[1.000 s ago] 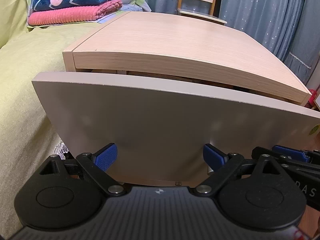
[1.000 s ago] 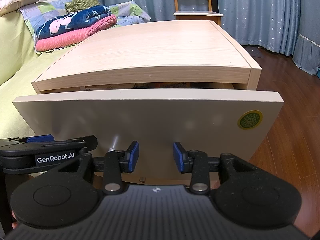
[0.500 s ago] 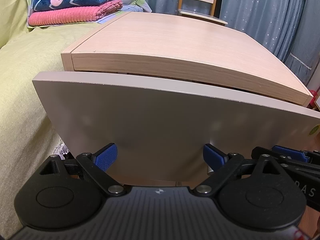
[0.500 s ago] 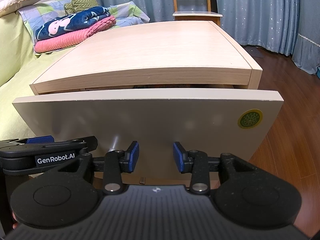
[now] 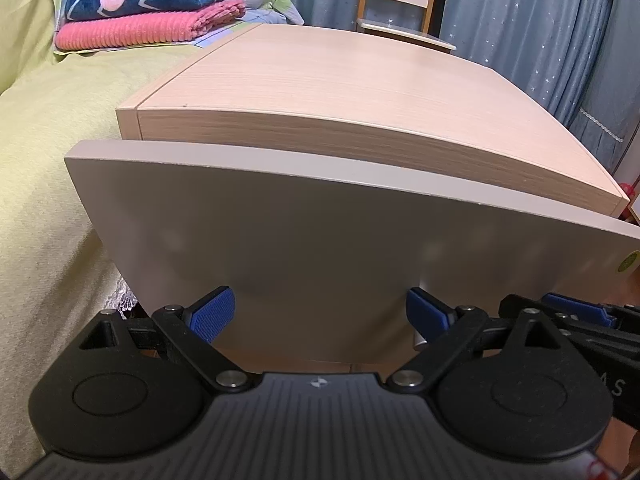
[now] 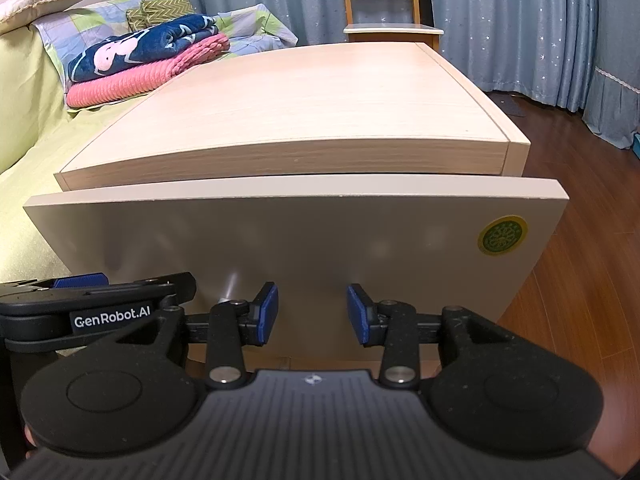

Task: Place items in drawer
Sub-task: 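Keep pushing the drawer front with both tools until it shuts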

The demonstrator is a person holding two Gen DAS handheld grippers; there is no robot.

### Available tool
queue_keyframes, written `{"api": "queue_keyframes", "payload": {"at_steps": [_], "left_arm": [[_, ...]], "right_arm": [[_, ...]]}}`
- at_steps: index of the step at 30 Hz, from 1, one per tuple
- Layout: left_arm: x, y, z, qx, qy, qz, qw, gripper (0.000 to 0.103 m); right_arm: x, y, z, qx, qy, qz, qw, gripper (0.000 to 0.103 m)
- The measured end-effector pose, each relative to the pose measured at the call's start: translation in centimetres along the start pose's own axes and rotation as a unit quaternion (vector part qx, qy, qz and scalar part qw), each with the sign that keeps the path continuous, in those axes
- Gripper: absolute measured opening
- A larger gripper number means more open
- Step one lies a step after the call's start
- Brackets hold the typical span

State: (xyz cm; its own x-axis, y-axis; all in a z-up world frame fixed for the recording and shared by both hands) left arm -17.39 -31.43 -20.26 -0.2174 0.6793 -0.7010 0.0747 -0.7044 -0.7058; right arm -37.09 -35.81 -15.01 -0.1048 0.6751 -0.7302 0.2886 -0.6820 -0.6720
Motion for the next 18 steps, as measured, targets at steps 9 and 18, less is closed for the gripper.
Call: {"api": "queue_keyframes", "payload": {"at_steps": [9,18], "left_arm": [[-0.1,0.29,-0.09,0.001,-0.001,0.001,1.0,0.094],[-0.36,0.53,-0.16,0.001,-0.004,0.001,1.0,0.094]], "right_arm": [[-0.2,0.08,0.42,0.0,0.002,0.001,1.0,0.034],[-0.3,0.27,0.4,0.001,0.004,0.003,1.0,0.034]]}}
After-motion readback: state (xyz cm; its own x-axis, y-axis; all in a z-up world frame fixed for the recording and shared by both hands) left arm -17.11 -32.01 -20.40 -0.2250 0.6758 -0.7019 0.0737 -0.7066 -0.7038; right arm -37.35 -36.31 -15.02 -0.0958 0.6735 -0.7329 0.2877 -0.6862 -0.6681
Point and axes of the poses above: each gripper's, at about its wrist camera, not at the fingertips, and y roughly the way its jaws point, z to its right, x to its underside, the point moved 2 cm from there along y, roughly the way its jaws point, and after that the axes turned 1 degree about y, right-handed, at the moved point
